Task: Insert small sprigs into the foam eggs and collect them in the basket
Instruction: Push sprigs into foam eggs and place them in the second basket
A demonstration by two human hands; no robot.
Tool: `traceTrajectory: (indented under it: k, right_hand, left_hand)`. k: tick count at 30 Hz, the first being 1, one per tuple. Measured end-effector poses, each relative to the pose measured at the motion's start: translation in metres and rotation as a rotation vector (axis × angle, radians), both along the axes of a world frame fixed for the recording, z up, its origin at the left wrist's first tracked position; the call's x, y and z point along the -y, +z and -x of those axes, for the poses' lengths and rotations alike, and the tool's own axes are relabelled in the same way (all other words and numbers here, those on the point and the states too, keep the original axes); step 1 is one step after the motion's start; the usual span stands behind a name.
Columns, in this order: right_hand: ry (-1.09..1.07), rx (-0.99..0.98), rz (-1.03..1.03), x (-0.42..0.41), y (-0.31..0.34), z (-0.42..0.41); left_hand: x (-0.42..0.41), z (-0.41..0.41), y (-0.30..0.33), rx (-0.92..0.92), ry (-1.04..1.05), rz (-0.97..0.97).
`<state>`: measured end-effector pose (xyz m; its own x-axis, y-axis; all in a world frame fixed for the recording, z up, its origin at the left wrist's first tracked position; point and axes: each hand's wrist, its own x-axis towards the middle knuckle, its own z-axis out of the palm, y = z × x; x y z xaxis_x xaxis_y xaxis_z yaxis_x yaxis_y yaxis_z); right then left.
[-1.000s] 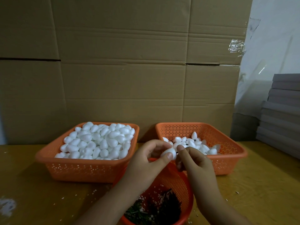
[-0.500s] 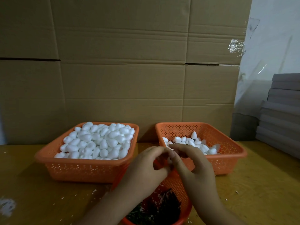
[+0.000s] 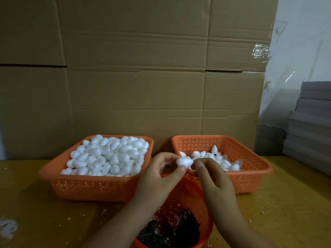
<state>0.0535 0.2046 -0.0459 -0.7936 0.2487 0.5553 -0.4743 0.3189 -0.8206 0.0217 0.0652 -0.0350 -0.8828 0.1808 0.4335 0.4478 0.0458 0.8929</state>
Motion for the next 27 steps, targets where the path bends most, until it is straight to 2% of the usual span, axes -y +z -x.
traceTrajectory:
  k: [3, 8, 10, 12, 14, 16, 19, 24, 27]
  right_hand:
    - [-0.033, -0.068, -0.033, 0.001, 0.001, 0.0]
    - [-0.062, -0.193, -0.262, 0.004, 0.001, -0.001]
    - [-0.046, -0.199, -0.319, 0.007, -0.002, -0.002]
    - [0.008, -0.172, -0.277, 0.009, -0.003, -0.003]
    - [0.046, -0.097, -0.149, 0.009, -0.001, -0.003]
    - [0.037, -0.021, -0.002, 0.006, 0.001, -0.001]
    - [0.023, 0.062, 0.086, 0.0, 0.004, 0.002]
    - [0.039, -0.026, 0.031, 0.001, 0.006, 0.0]
    - [-0.003, -0.139, -0.112, 0.003, 0.004, -0.001]
  left_hand:
    - [0.002, 0.003, -0.001, -0.029, 0.025, 0.03]
    - [0.002, 0.003, -0.007, -0.158, 0.083, 0.255]
    - [0.0, 0.002, -0.008, -0.183, 0.094, 0.277]
    - [0.0, 0.003, -0.008, -0.158, 0.08, 0.255]
    - [0.001, 0.003, -0.007, -0.116, 0.072, 0.191]
    - [0.003, 0.004, -0.005, -0.093, 0.078, 0.125]
    - [0.004, 0.004, -0.003, -0.076, 0.076, 0.083]
    - [0.005, 0.004, -0.006, -0.1, 0.065, 0.196]
    - [0.003, 0.003, -0.009, -0.233, 0.124, 0.344]
